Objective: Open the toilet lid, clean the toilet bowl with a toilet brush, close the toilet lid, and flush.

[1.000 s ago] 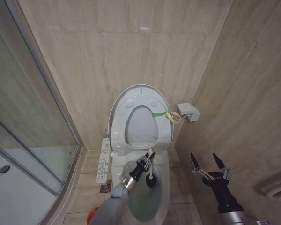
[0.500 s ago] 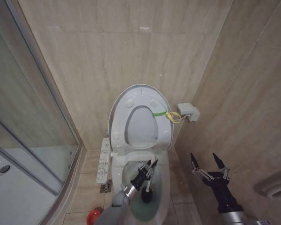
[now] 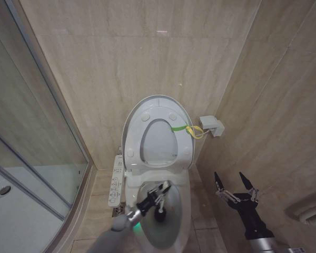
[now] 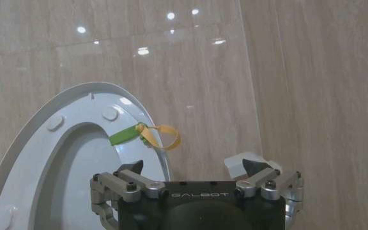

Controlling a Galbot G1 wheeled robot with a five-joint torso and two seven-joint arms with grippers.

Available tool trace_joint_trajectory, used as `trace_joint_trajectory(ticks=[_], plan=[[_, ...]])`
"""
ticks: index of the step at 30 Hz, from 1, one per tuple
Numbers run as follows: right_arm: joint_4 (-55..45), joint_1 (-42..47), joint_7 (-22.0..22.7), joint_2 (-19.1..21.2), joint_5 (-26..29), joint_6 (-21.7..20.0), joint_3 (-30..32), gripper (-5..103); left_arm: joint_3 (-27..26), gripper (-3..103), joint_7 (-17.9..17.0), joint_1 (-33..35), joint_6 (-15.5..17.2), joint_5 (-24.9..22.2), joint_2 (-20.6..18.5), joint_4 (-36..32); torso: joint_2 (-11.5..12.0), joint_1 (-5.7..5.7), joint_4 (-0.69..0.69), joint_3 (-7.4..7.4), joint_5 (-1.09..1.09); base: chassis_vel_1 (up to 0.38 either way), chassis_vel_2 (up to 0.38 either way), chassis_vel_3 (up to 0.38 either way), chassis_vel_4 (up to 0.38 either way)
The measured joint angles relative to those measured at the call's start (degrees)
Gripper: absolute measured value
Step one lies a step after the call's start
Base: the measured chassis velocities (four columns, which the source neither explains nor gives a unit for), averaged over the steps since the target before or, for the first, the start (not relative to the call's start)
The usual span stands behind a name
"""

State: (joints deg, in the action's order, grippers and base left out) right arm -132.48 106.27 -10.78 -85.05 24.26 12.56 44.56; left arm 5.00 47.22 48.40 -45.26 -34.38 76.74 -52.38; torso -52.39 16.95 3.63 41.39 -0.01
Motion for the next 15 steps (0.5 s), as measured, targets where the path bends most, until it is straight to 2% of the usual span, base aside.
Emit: trace_joint_trajectory(ticks=[5, 15], plan=[[0.0, 0.0, 0.0, 0.0, 0.0, 0.0, 0.0, 100, 1.4, 21, -0.7, 2.4, 1.3, -1.6, -5.7, -5.9, 0.0, 0.00, 0.01, 0.00, 0.00, 0.000, 0.000, 0.000, 0.000], [0.0, 0.0, 0.0, 0.0, 0.0, 0.0, 0.0, 100, 1.0, 21, -2.3, 6.7, 1.9, -1.6, -8.6, -11.2, 0.0, 0.00, 0.01, 0.00, 0.00, 0.000, 0.000, 0.000, 0.000]])
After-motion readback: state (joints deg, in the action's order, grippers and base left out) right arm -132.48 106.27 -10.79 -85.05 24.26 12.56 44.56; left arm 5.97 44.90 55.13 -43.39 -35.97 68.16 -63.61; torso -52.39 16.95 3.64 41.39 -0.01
